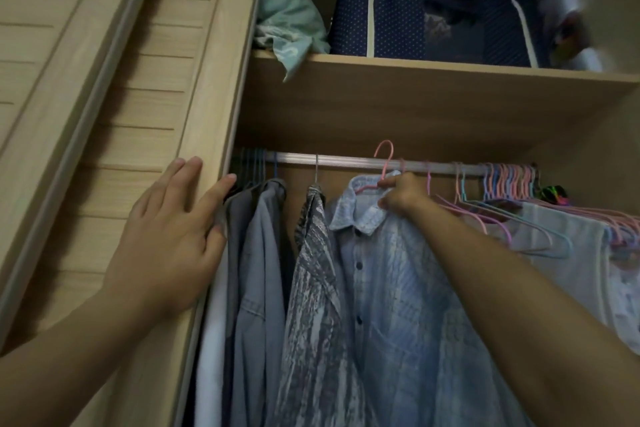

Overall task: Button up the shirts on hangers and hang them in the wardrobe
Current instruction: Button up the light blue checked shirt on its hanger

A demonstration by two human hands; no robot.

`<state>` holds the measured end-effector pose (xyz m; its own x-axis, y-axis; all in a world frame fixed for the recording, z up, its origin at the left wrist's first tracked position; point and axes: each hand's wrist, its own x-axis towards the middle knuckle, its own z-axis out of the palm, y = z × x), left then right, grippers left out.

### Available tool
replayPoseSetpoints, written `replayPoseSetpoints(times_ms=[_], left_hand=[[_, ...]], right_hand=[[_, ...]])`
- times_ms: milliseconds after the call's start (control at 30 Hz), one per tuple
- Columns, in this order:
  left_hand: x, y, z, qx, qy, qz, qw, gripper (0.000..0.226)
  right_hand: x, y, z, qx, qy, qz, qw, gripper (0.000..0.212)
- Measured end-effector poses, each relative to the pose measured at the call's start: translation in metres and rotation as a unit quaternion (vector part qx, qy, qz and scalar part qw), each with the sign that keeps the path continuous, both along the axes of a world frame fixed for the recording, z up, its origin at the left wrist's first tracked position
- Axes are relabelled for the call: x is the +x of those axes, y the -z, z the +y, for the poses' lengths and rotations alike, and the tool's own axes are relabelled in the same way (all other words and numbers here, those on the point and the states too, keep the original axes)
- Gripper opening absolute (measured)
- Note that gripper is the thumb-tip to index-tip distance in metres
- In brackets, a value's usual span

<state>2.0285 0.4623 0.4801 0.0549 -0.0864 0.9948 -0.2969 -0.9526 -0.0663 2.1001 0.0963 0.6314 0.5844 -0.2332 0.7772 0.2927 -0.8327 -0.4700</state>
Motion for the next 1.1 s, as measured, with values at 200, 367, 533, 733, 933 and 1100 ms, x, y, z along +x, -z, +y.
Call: replayPoseSetpoints(times_ms=[200,367,533,733,933,1100], left_hand=[[-0.001,0.000,0.000,-0.001,-0.004,0.004,1.000,0.066],[0.000,0.001,0.001,0.000,-0.008,0.010,1.000,0.066],[-0.001,0.000,0.001,0.001,-0.007,0.015,1.000,0.067],[-0.003,-0.001,0.000,0.000,-0.010,0.020,1.000,0.067],[-0.003,0.002,-0.003,0.000,-0.005,0.008,1.000,0.064],[-0.002,0.001,-0.002,0.000,0.001,0.013,1.000,0.064]], right_hand=[[0.012,-0.016,-0.007,0.009,-0.042,0.020,0.999,0.053],[0.021,-0.020,-0.015,0.014,-0.050,0.045,0.998,0.051],[0.022,-0.032,-0.020,-0.008,-0.042,0.010,0.999,0.050],[0.028,-0.024,-0.019,0.001,-0.041,0.055,0.998,0.048],[0.024,-0.040,-0.024,0.003,-0.015,0.053,0.998,0.051],[0.043,-0.011,-0.014,-0.110,0.024,0.108,0.988,0.044]])
